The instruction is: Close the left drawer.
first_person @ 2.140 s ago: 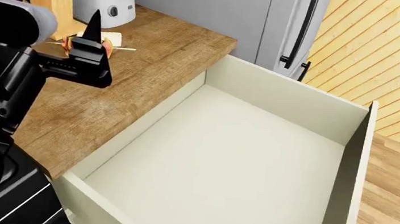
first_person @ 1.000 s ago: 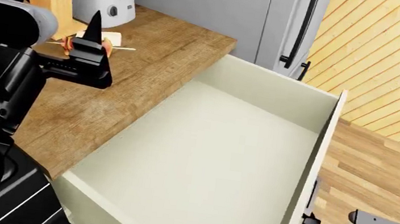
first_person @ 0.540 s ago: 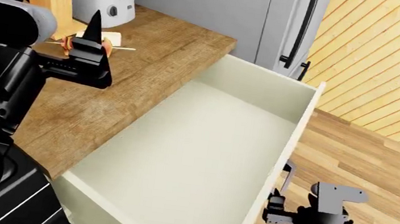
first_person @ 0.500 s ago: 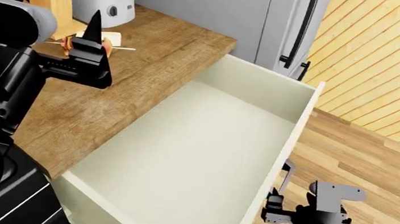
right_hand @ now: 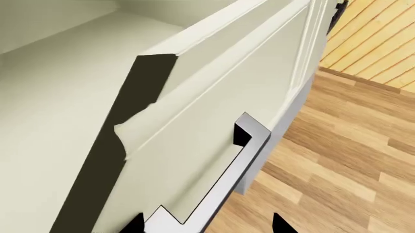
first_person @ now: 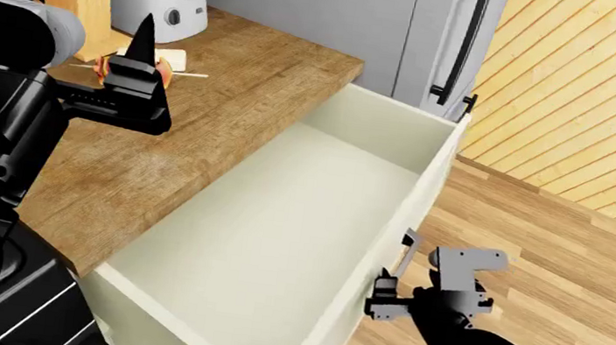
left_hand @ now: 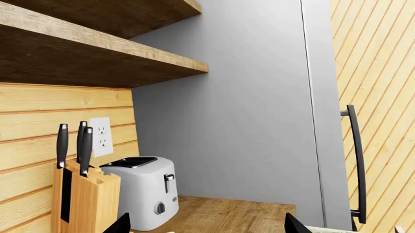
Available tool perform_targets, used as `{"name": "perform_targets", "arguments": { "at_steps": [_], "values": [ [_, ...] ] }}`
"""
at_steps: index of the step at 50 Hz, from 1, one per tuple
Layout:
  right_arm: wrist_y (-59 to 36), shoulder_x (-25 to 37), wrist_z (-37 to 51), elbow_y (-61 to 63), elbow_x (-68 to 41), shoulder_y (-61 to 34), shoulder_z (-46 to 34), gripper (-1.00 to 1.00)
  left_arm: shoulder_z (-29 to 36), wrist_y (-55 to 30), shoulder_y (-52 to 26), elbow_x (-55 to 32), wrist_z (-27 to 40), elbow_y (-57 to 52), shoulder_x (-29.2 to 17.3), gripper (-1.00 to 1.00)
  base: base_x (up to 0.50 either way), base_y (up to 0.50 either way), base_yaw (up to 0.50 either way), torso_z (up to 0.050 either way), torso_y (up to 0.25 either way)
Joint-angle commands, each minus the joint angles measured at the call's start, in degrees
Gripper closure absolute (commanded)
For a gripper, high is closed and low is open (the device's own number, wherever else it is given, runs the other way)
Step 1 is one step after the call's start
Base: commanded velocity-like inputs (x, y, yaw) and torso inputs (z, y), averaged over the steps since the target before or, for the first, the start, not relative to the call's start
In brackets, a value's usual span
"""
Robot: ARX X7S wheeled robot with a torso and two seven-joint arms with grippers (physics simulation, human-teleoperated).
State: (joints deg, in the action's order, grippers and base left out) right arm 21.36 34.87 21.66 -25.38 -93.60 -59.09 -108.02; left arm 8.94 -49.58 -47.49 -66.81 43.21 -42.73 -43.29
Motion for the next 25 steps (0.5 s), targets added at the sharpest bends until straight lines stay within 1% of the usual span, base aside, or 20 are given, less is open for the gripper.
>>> {"name": "perform_targets", "arguments": {
  "at_steps": [1,11,15,22,24,25],
  "values": [
    [-3.7,-8.7,-7.4,-6.3,4.4,-2.4,2.0,-1.00,0.2,0.1,-0.1,0.1,0.0,0.1,0.0,-1.00,0.00,0.00,0.00,0.000,0.000],
    [-5.6,-15.6,-13.9,-16.8,2.8,-2.0,3.0,-1.00,0.4,0.3,0.1,0.1,0.0,0.1,0.1,-1.00,0.00,0.00,0.00,0.000,0.002],
    [-6.7,-20.0,-18.1,-23.7,2.0,-1.8,3.5,-1.00,0.6,0.4,0.1,0.4,0.0,0.2,0.2,-1.00,0.00,0.00,0.00,0.000,0.000],
    [-9.0,-30.3,-28.1,-41.5,0.6,-1.3,4.6,-1.00,0.5,0.5,0.0,0.4,0.0,0.3,0.1,-1.00,0.00,0.00,0.00,0.000,0.000],
    [-9.9,-34.5,-32.3,-49.2,0.1,-0.9,5.0,-1.00,0.6,0.7,0.3,0.6,-0.1,0.3,0.1,-1.00,0.00,0.00,0.00,0.000,0.005],
    [-10.0,-34.7,-32.5,-49.4,0.1,-0.8,5.1,-1.00,0.6,0.6,0.2,0.6,-0.1,0.2,0.1,-1.00,0.00,0.00,0.00,0.000,0.000]
  ]
}}
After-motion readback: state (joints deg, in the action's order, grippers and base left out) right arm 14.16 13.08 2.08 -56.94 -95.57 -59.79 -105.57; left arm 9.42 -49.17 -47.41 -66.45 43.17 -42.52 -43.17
